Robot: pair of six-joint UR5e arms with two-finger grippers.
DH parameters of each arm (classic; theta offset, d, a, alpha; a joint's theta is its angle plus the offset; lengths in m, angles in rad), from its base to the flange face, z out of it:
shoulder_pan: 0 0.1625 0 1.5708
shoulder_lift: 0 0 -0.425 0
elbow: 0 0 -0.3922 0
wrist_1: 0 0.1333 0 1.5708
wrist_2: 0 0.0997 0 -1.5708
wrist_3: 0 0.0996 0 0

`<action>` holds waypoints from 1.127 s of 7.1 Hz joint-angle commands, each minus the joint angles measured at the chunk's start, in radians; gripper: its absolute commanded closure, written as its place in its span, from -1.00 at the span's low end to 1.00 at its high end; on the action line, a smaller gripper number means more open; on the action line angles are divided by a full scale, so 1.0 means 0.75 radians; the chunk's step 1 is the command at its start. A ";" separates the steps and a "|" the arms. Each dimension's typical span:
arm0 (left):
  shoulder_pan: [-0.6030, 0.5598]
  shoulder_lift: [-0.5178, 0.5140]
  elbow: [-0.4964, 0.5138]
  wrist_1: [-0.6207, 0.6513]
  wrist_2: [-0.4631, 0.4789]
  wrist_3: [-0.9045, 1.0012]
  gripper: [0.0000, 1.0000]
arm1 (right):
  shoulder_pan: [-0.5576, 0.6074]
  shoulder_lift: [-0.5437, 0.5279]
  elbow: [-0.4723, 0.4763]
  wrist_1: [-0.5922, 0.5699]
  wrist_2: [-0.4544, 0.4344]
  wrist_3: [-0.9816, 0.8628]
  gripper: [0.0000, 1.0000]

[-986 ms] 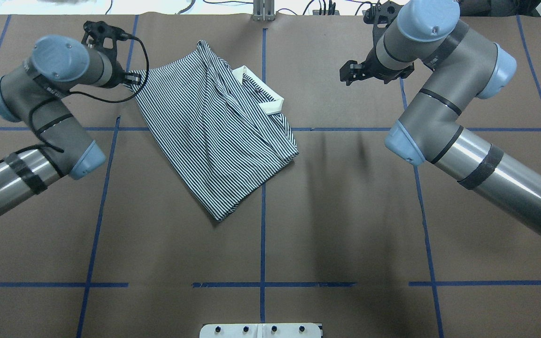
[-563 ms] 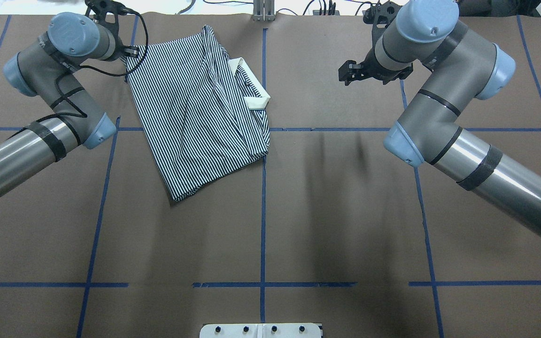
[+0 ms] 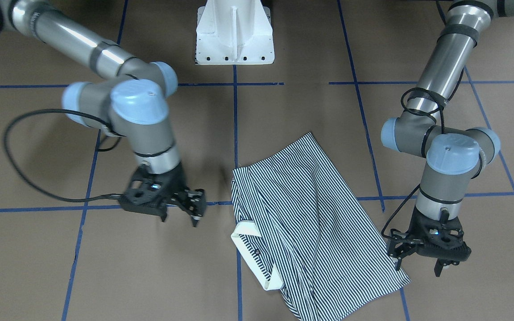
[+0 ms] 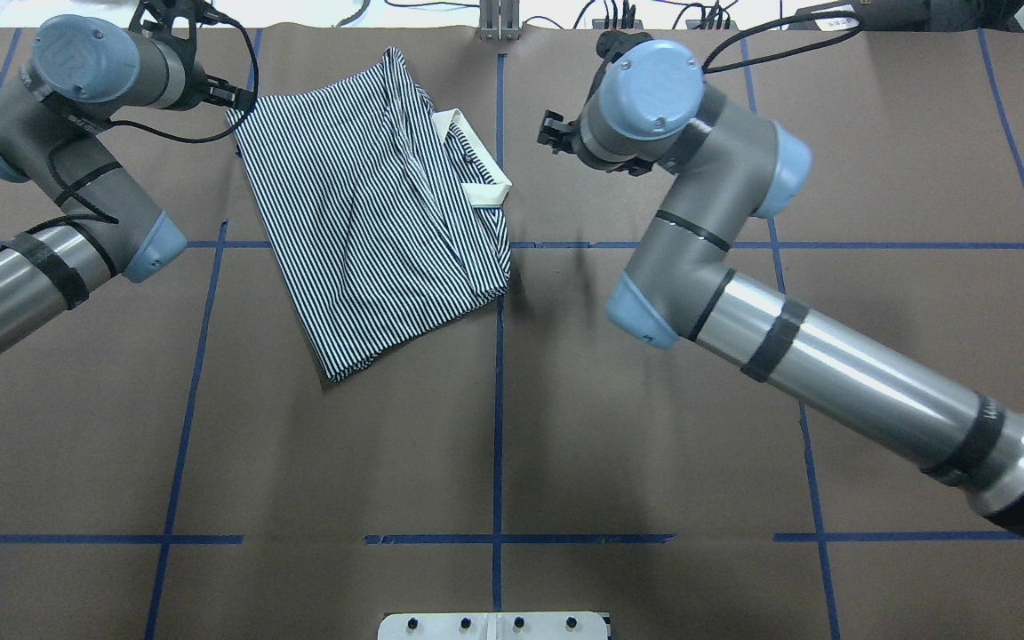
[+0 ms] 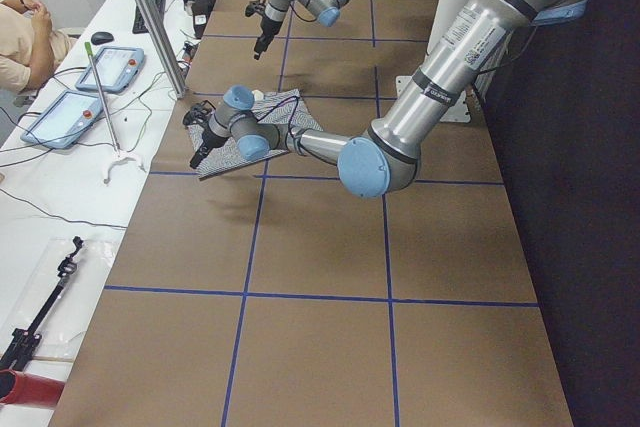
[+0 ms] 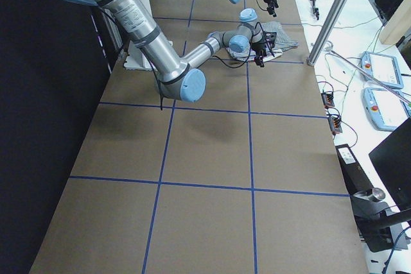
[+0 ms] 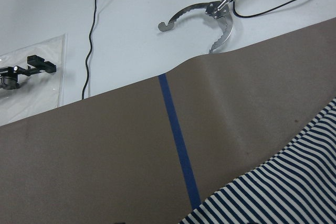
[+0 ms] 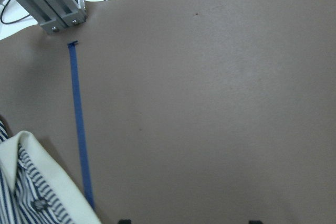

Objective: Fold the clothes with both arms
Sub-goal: 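Move the right gripper toward the shirt's opposite side edge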

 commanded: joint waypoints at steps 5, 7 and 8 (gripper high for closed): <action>0.000 0.043 -0.070 -0.002 -0.012 -0.011 -1.00 | -0.167 0.271 -0.487 0.206 -0.275 0.336 -0.37; 0.000 0.043 -0.070 -0.002 -0.012 -0.011 -1.00 | -0.167 0.273 -0.499 0.208 -0.278 0.336 0.22; 0.000 0.043 -0.070 -0.002 -0.012 -0.011 -1.00 | -0.165 0.275 -0.499 0.208 -0.276 0.336 0.99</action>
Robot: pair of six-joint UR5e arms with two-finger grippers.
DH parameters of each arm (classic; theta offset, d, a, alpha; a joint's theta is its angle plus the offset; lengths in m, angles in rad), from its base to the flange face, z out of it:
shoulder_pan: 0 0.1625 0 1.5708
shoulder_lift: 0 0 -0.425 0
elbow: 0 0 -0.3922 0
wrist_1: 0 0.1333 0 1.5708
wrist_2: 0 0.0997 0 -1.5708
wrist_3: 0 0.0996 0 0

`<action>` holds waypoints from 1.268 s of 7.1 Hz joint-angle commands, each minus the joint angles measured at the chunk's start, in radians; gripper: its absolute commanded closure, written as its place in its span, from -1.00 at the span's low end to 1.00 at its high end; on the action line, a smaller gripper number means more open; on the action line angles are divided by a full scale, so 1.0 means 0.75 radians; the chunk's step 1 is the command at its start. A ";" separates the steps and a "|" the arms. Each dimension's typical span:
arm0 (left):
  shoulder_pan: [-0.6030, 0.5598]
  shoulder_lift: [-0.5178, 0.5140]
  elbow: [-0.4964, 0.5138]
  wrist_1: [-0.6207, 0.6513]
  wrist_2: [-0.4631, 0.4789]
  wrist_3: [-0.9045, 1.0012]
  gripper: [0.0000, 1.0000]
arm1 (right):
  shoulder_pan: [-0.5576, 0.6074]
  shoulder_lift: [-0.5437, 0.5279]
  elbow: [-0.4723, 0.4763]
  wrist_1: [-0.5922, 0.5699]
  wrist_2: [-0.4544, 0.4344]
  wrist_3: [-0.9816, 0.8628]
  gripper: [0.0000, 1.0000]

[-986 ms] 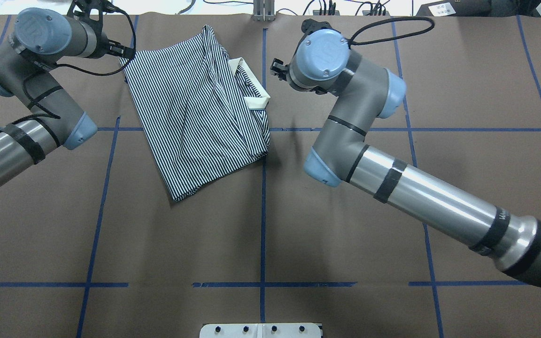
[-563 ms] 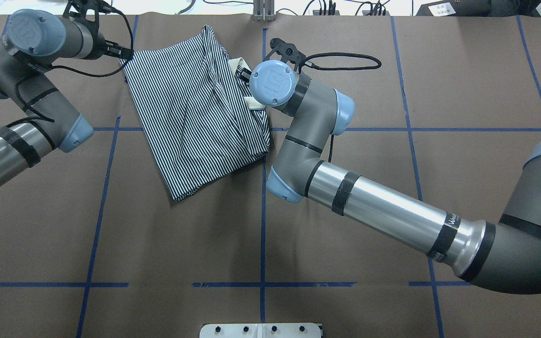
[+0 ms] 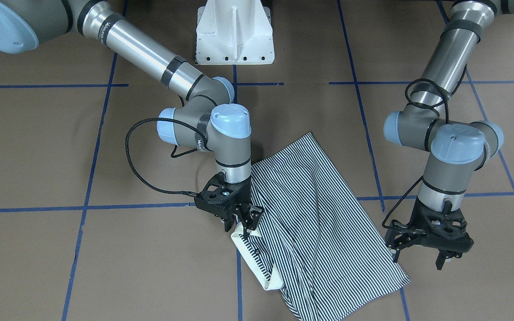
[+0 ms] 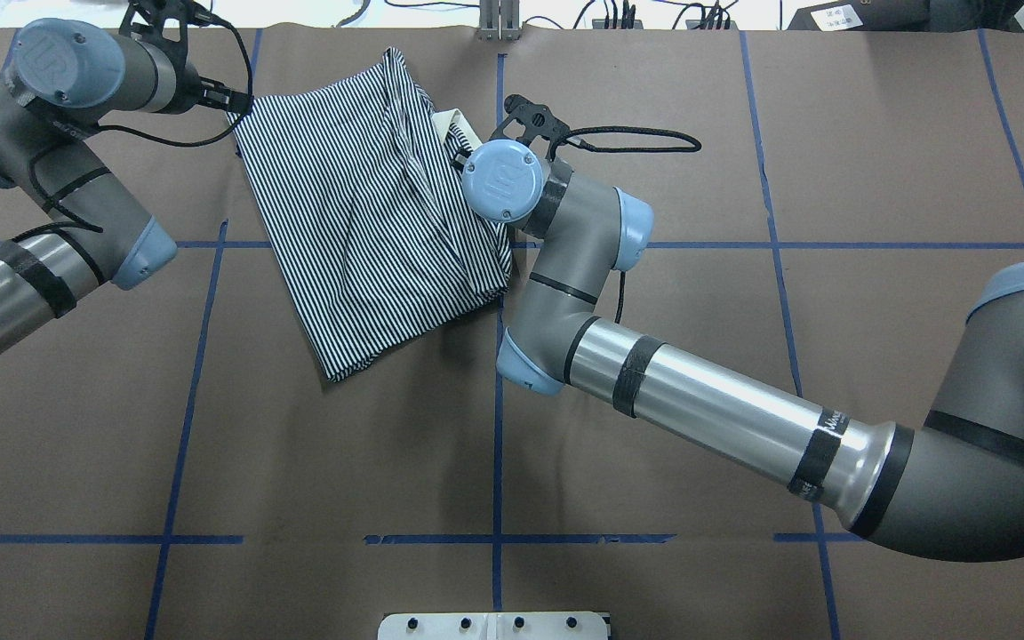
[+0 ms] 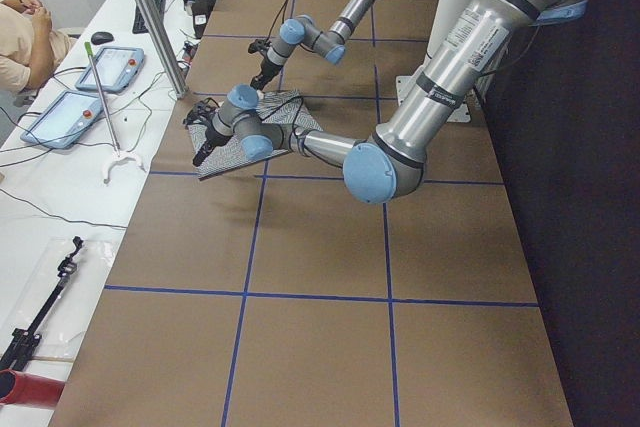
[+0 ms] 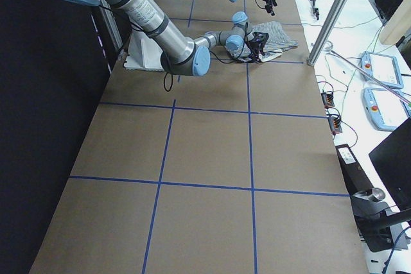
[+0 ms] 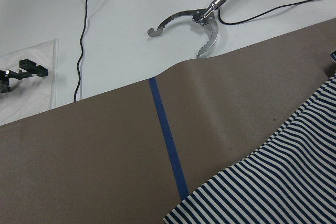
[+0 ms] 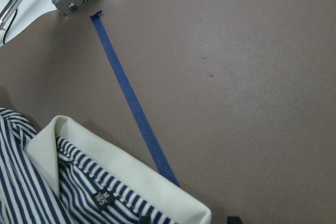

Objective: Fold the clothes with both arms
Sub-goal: 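Move the right gripper toward the shirt's opposite side edge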

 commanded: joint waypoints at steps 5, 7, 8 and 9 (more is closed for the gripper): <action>0.004 0.016 -0.051 -0.002 0.000 -0.006 -1.00 | -0.003 -0.303 0.436 -0.014 0.005 -0.008 1.00; 0.010 0.018 -0.061 -0.002 0.000 -0.008 -1.00 | -0.107 -0.590 0.766 -0.012 -0.056 -0.006 1.00; 0.014 0.018 -0.074 -0.002 0.000 -0.031 -1.00 | -0.180 -0.686 0.869 -0.010 -0.154 -0.008 1.00; 0.021 0.027 -0.082 0.000 0.000 -0.035 -1.00 | -0.201 -0.762 0.931 -0.010 -0.181 -0.008 1.00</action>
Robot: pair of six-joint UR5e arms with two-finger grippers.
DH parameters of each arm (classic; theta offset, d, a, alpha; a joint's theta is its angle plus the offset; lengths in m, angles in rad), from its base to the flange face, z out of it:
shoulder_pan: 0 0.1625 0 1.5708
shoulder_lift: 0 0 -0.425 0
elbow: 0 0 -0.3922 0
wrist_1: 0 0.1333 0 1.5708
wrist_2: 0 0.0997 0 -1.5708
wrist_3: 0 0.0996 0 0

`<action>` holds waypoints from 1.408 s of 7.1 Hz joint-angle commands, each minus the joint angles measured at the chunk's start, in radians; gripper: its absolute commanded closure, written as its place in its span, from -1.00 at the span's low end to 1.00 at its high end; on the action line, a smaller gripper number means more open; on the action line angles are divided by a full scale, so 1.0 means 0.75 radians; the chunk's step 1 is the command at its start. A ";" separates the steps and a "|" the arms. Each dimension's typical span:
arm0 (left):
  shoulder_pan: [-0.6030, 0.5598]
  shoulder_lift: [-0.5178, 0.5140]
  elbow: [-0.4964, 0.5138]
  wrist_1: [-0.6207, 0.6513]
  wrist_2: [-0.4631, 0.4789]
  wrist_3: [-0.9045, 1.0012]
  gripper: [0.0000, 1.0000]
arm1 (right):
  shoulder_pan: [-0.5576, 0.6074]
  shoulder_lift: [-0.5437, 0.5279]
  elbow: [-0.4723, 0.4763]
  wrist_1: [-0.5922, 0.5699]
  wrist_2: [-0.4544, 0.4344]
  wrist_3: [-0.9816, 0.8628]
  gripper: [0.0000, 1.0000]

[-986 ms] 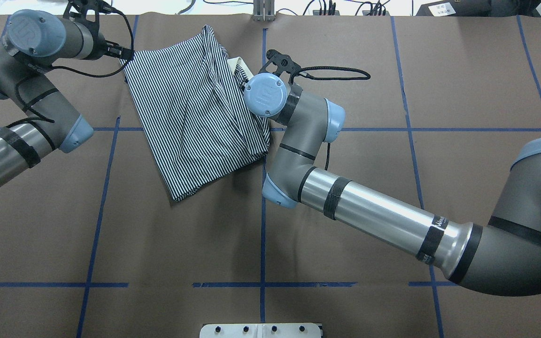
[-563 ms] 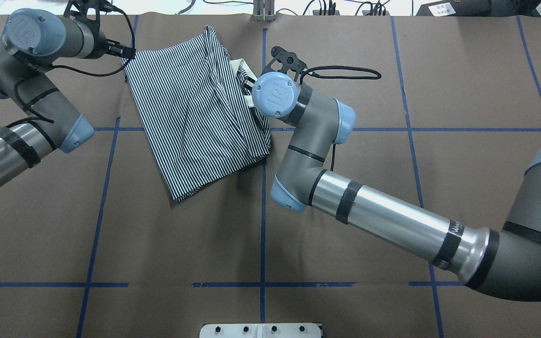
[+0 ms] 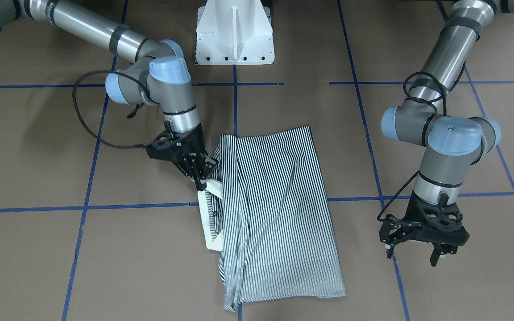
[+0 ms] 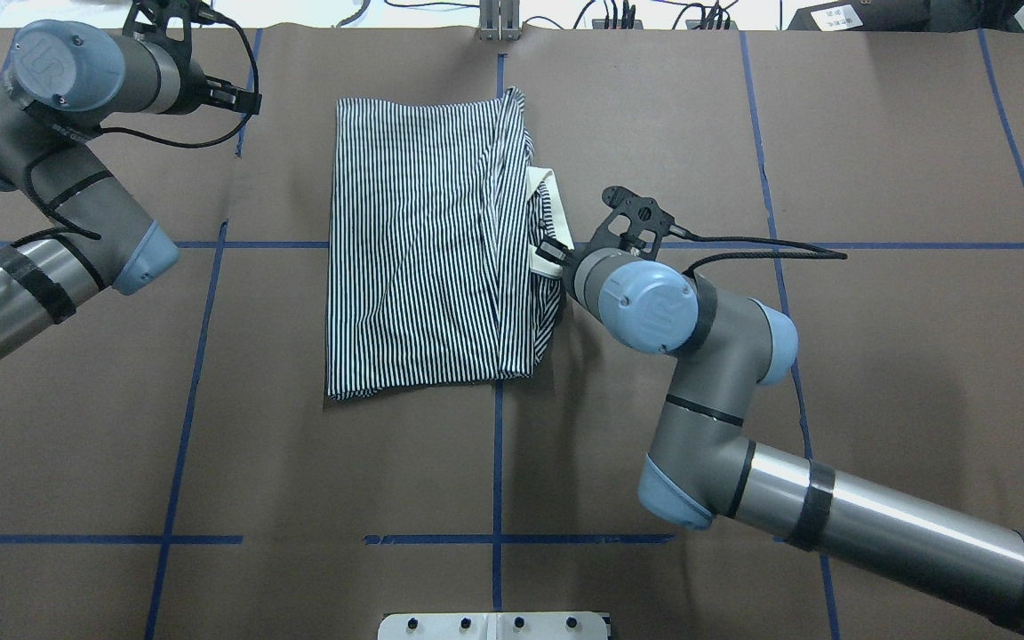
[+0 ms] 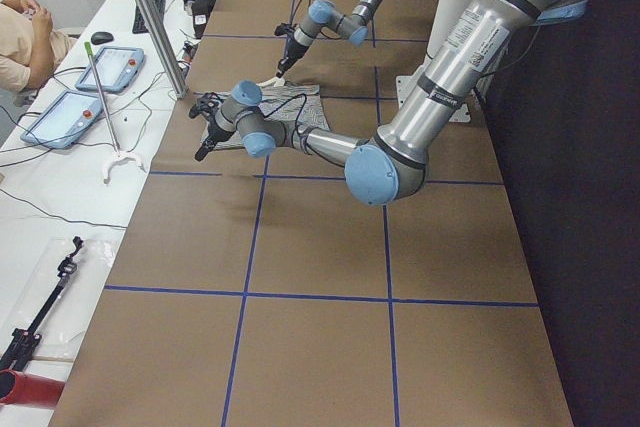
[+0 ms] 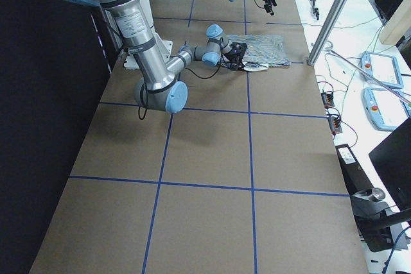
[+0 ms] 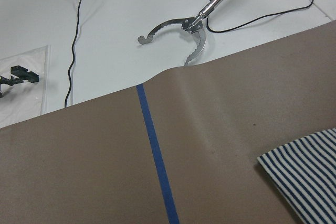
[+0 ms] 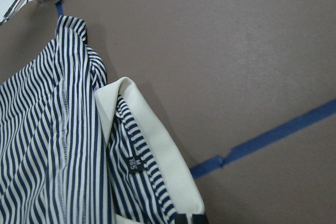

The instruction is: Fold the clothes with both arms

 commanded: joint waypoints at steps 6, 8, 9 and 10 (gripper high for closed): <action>0.019 0.006 -0.025 0.002 -0.002 -0.015 -1.00 | -0.051 -0.215 0.296 -0.165 -0.033 -0.273 -1.00; 0.019 0.008 -0.025 0.002 -0.002 -0.015 -1.00 | -0.088 -0.140 0.438 -0.568 0.027 -0.385 -1.00; 0.019 0.008 -0.025 0.002 -0.002 -0.013 -1.00 | -0.143 -0.046 0.439 -0.724 0.027 -0.415 -1.00; 0.019 0.010 -0.025 0.002 -0.026 -0.012 -1.00 | -0.194 0.038 0.430 -0.855 0.027 -0.513 -1.00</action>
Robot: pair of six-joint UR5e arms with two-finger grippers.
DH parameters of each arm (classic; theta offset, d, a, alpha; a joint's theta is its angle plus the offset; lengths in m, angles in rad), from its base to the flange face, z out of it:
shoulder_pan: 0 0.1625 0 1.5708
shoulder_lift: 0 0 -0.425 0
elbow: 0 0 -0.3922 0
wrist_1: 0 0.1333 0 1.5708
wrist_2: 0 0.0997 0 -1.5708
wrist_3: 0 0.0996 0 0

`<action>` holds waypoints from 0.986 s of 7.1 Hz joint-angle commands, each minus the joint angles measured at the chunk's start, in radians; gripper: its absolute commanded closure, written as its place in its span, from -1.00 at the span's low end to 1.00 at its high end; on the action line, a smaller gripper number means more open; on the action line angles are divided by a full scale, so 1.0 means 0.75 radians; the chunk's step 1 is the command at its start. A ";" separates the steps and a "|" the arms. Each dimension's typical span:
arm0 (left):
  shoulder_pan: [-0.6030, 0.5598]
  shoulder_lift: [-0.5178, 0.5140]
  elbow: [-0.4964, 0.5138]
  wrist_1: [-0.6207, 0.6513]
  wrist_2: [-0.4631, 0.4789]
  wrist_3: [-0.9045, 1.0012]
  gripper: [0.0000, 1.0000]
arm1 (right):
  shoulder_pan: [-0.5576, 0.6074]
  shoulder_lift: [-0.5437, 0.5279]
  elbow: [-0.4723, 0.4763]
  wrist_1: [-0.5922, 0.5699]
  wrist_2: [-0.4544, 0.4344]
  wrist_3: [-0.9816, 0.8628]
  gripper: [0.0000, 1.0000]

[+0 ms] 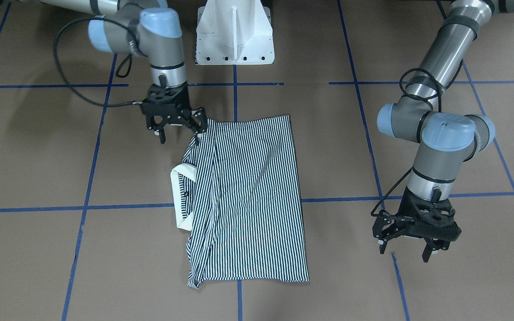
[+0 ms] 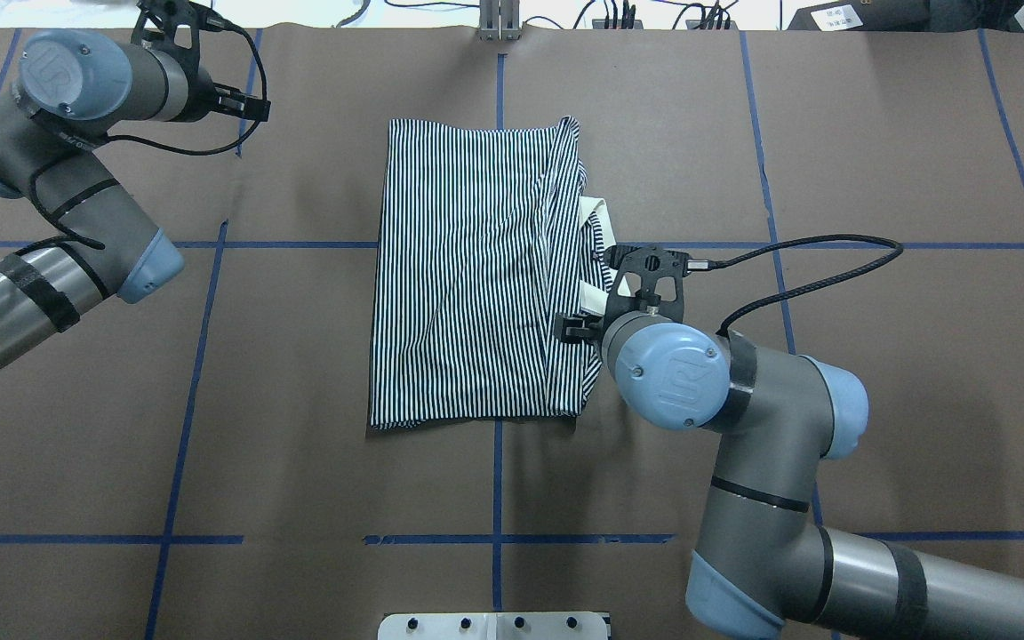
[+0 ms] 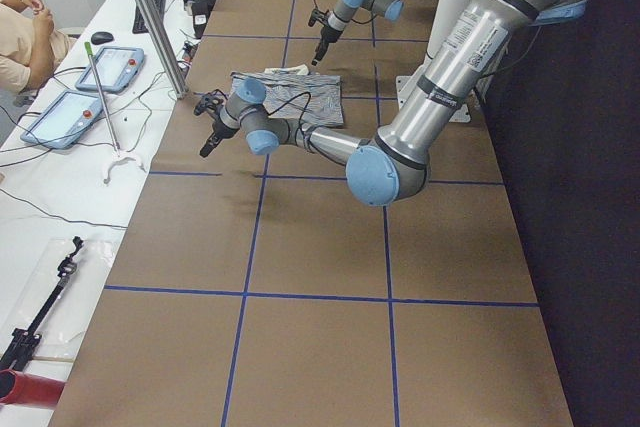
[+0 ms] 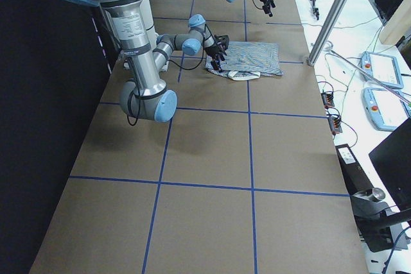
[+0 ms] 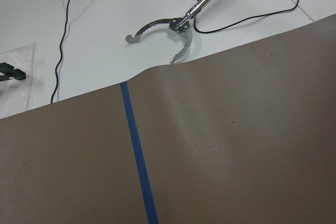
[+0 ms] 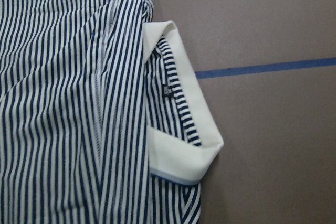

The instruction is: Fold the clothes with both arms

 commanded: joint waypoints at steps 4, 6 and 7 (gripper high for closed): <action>0.000 0.002 0.000 0.000 -0.031 -0.001 -1.00 | -0.145 0.203 -0.126 -0.232 -0.007 -0.449 -0.26; 0.000 0.000 -0.002 -0.002 -0.031 -0.001 -1.00 | -0.145 0.205 -0.131 -0.230 -0.013 -0.634 0.14; 0.000 0.000 0.000 -0.002 -0.031 -0.001 -1.00 | -0.145 0.201 -0.131 -0.230 -0.011 -0.636 0.21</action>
